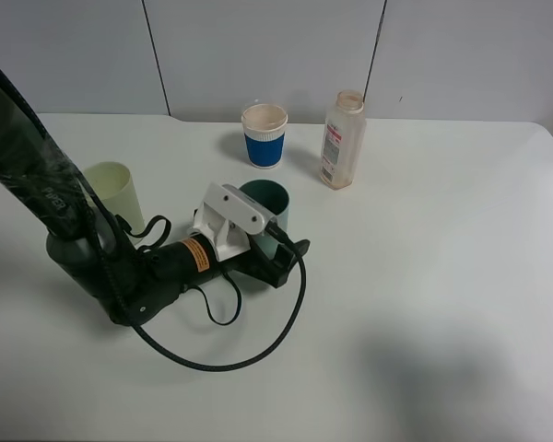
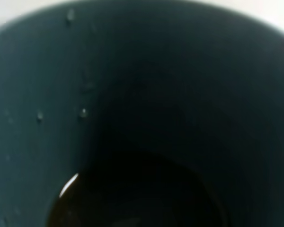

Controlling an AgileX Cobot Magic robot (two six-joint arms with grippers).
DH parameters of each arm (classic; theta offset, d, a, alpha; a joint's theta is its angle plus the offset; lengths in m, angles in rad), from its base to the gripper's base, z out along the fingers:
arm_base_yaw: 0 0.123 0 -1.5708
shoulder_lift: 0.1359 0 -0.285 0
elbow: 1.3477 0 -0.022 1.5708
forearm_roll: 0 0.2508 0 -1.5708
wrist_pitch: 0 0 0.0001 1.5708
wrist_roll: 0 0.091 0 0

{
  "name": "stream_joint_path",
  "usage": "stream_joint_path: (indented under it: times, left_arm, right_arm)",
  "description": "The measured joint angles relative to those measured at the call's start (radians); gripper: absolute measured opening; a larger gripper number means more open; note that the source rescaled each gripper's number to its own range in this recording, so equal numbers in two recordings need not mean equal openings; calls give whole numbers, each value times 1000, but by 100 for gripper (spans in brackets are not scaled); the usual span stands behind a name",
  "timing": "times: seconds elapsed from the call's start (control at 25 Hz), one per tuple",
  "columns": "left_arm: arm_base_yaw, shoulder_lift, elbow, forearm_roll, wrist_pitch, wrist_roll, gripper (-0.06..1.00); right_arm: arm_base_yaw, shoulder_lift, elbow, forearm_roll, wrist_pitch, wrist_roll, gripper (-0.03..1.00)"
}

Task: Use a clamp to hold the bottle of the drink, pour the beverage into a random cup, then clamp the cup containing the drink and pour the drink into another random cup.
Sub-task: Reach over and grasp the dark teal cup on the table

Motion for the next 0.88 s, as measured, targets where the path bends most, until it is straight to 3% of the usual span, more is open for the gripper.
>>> stream_joint_path:
  times: [0.36,0.48,0.52,0.56,0.6,0.64,0.88]
  left_arm:
    - [0,8,0,0,0,-1,86]
    - [0,15,0,0,0,-1,61]
    - [0,15,0,0,0,-1,48]
    - [0,15,0,0,0,-1,48]
    - [0,15,0,-2,0,0,17]
    - [0,15,0,-1,0,2,1]
    - [0,15,0,1,0,-1,0]
  right_arm:
    - [0,0,0,0,0,0,100]
    - [0,0,0,0,0,0,100]
    - [0,0,0,0,0,0,100]
    - [0,0,0,0,0,0,100]
    - [0,0,0,0,0,0,100]
    - [0,0,0,0,0,0,100]
    - [0,0,0,0,0,0,100]
